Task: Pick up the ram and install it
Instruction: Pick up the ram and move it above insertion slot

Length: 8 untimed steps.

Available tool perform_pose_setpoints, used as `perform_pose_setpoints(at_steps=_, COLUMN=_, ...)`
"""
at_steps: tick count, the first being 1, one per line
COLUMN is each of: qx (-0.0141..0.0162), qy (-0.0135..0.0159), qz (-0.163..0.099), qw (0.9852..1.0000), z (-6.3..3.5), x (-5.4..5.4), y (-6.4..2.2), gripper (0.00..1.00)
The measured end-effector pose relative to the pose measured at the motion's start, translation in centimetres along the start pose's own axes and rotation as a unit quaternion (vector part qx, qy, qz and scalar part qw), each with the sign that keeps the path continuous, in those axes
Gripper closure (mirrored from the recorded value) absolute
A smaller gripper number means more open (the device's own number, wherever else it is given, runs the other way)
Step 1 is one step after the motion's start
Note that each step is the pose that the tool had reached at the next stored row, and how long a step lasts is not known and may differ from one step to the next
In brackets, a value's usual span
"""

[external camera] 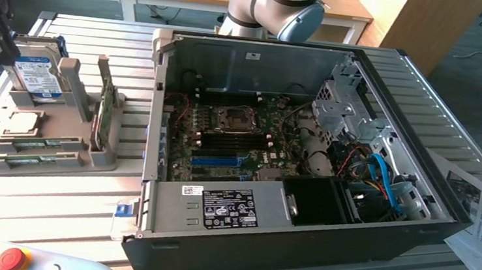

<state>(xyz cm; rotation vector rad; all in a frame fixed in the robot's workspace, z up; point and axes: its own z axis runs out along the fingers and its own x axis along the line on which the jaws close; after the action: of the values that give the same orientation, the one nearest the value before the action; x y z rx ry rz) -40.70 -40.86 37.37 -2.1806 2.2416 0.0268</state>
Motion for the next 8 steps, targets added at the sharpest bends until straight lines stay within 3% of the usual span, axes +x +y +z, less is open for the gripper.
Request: perform_pose_setpoints(at_steps=8, qx=0.0, qy=0.0, qz=0.0, qw=1.0, z=0.55, x=0.02, y=0.0, gripper=0.76)
